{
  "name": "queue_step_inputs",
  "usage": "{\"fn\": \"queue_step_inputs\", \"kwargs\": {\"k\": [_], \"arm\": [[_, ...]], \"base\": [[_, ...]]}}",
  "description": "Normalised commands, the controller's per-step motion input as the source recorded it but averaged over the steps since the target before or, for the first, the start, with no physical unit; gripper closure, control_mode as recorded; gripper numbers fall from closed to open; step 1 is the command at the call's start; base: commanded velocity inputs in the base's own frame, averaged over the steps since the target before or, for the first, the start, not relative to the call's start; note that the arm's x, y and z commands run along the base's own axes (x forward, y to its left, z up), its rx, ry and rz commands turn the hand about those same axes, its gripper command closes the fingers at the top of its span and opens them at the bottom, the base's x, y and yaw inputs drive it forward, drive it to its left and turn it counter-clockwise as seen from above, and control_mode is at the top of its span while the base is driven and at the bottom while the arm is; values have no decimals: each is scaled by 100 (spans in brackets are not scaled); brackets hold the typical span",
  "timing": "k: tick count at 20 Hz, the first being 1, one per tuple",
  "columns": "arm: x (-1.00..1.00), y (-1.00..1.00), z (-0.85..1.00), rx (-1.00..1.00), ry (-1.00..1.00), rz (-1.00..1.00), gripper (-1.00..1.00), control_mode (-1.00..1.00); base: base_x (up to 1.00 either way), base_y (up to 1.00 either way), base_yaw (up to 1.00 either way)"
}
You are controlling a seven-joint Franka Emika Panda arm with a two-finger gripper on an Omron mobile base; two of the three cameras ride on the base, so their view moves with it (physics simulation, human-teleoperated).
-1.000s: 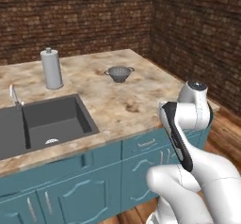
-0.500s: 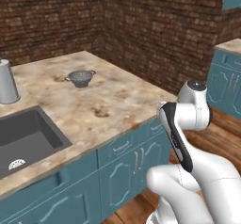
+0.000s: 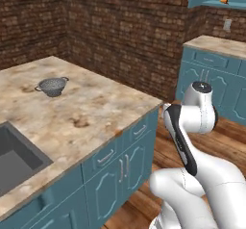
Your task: Pick the candle and candle from the dining table and place them in the open cabinet. Close the cabinet after placing the objects.
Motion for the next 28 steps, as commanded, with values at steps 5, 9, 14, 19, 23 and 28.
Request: {"fn": "queue_step_inputs", "kwargs": {"k": [5, 9, 14, 19, 23, 28], "arm": [[0, 0, 0, 0, 0, 0, 100, 100], [0, 0, 0, 0, 0, 0, 100, 100], [0, 0, 0, 0, 0, 0, 100, 100], [0, 0, 0, 0, 0, 0, 100, 100], [0, 0, 0, 0, 0, 0, 100, 100], [0, 0, 0, 0, 0, 0, 100, 100]], "base": [[25, -25, -29], [37, -36, -27], [47, -41, -25], [53, -45, -21], [54, -38, -19], [58, -31, -19]]}}
